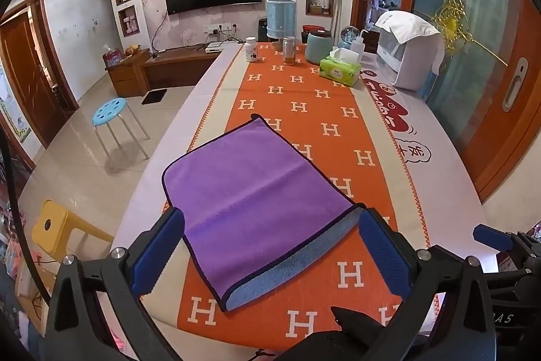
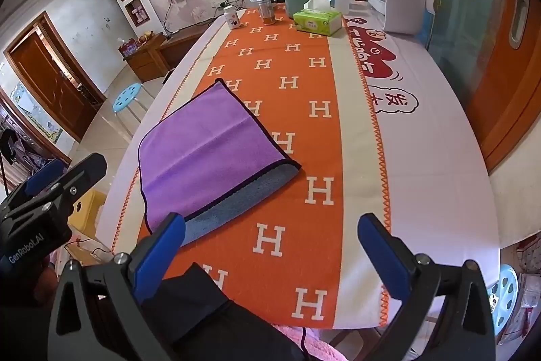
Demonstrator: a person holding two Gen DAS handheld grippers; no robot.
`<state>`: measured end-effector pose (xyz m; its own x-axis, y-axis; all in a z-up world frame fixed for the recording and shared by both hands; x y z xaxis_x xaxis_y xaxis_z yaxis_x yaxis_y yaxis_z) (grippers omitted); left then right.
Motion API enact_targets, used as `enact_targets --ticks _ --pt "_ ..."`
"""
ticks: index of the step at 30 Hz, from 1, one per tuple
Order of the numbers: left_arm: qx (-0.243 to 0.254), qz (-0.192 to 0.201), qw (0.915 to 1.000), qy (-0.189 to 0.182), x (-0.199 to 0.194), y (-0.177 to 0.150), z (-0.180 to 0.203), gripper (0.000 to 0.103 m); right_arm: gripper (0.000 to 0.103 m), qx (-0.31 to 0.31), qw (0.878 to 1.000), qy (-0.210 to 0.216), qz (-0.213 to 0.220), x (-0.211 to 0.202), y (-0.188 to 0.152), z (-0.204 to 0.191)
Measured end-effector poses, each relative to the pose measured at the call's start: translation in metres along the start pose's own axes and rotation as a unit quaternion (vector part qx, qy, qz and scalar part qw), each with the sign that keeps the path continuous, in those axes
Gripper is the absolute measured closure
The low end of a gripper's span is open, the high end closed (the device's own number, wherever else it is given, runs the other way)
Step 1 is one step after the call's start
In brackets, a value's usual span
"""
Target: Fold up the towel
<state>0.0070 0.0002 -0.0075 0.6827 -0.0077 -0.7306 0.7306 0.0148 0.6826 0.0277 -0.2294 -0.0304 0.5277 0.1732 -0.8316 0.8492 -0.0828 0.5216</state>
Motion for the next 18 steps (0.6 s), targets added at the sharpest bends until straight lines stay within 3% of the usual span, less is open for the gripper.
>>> enact_targets --ticks 18 --pt "0.007 -0.02 0.9998 0.003 0.011 -0.007 -0.002 0.001 0.001 0.009 1.0 -0.017 -0.011 0.005 -0.004 0.003"
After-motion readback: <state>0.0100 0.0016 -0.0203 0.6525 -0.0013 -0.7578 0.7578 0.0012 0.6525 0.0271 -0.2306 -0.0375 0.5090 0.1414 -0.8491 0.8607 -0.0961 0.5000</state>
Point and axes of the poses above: each gripper's, at about its wrist camera, not at the fingertips, and x roughly the way its jaws point, z to its right, y to its top, the point moved 1 cm from there along x, roughly the way its jaws point, and after that the axes turned 1 degree about -x, right-handed, at the moved point
